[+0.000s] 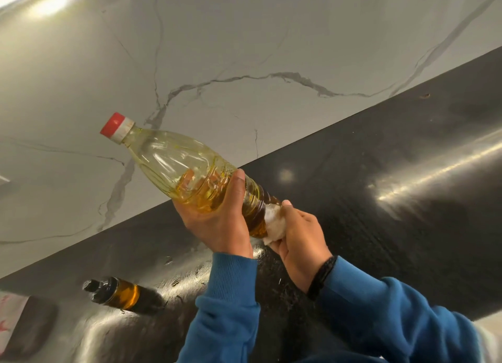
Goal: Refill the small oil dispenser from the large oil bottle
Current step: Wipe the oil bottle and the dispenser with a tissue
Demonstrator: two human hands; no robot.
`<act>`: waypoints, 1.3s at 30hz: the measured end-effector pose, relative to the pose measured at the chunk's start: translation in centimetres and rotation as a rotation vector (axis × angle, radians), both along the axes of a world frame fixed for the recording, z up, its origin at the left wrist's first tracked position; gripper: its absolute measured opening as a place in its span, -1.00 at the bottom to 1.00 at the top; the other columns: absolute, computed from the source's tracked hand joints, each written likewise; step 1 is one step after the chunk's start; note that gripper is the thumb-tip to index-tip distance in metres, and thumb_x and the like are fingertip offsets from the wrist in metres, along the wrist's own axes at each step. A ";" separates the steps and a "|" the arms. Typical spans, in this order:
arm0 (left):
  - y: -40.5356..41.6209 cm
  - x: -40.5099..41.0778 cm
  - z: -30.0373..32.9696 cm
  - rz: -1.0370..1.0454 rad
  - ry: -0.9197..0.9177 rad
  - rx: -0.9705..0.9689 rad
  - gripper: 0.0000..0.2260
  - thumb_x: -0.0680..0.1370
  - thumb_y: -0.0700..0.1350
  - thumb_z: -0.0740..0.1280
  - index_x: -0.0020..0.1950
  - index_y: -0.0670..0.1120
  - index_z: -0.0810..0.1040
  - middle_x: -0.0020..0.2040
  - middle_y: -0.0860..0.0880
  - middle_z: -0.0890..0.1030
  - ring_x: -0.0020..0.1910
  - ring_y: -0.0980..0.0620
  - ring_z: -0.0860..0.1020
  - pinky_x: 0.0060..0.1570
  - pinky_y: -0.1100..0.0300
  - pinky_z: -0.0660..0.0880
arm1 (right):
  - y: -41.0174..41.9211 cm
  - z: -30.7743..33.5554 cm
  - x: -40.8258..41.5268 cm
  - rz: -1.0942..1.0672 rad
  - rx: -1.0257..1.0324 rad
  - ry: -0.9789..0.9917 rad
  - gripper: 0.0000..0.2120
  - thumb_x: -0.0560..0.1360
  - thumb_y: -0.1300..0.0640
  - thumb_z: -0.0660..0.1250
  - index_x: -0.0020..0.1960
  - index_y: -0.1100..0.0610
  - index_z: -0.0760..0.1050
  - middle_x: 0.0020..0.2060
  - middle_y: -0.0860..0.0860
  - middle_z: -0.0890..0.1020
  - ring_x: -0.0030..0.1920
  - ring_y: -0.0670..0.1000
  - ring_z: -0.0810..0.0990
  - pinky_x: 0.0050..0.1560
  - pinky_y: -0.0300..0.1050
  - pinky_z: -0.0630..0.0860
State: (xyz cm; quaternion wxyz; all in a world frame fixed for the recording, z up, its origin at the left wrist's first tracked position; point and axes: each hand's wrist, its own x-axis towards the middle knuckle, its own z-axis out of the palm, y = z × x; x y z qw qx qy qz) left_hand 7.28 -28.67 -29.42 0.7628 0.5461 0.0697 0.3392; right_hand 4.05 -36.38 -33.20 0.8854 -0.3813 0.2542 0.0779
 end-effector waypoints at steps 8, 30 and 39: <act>1.2 0.7 0.2 0.018 0.030 -0.022 -0.32 0.34 -0.36 0.59 0.38 -0.02 0.43 0.18 0.02 0.63 0.12 0.06 0.66 0.09 0.09 0.63 | -1.6 0.2 0.2 -0.033 -0.075 0.005 -0.78 0.65 0.22 0.21 -0.02 0.22 0.63 -0.05 0.20 0.71 -0.07 0.13 0.71 0.04 0.15 0.65; 0.1 -0.2 -1.1 -0.049 0.043 0.601 -0.31 0.19 -0.14 0.70 0.20 0.10 0.44 -0.02 0.42 0.57 -0.07 0.33 0.60 -0.11 0.45 0.51 | -6.2 1.6 -0.2 0.360 -0.801 -0.370 -0.81 0.63 0.19 0.26 -0.01 0.19 0.64 -0.28 0.20 0.70 -0.40 0.15 0.64 -0.54 -0.18 0.45; -0.2 -2.3 -3.8 -0.506 0.161 0.723 -0.35 0.18 -0.05 0.69 0.19 0.11 0.49 0.00 0.13 0.66 -0.06 0.09 0.68 -0.08 0.08 0.66 | -9.0 9.6 1.0 -0.379 -1.290 -1.115 -0.62 0.57 0.46 0.19 0.31 0.21 0.53 0.28 0.10 0.59 0.33 -0.01 0.54 0.33 -0.06 0.49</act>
